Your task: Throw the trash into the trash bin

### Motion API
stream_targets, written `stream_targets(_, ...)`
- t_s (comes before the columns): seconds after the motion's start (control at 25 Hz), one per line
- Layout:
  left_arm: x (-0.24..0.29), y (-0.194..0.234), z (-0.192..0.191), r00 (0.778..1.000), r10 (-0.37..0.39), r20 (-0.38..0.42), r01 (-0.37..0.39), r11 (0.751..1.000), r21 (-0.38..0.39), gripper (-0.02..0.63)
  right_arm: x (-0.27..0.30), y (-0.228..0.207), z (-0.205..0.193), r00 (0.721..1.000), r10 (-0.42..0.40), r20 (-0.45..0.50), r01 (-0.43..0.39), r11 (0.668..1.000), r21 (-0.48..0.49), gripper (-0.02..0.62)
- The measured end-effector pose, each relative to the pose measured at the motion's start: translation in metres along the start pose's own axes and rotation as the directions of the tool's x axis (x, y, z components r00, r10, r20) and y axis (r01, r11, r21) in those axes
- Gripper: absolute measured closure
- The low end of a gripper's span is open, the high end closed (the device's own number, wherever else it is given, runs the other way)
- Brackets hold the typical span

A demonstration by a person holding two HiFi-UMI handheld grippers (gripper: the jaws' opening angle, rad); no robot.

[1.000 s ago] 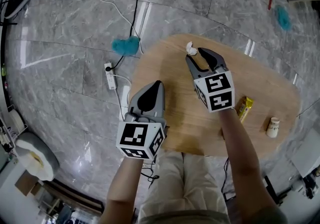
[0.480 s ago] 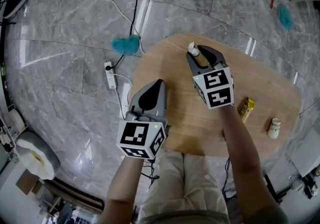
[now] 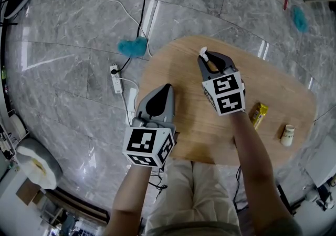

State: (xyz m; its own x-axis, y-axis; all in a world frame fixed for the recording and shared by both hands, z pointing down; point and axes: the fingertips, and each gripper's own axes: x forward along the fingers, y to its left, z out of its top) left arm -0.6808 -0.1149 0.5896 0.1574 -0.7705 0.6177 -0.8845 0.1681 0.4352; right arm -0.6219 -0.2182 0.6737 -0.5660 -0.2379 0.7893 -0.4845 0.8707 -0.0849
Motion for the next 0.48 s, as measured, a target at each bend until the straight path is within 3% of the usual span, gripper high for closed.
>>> stream_targets(0.48, -0.009, -0.005, 0.000, 1.000, 0.004, 0.012, -0.005, 1.000, 0.006, 0.606, -0.018, 0.006, 0.010, 0.999, -0.007, 0.035, 0.007, 1.000, -0.002, 0.528)
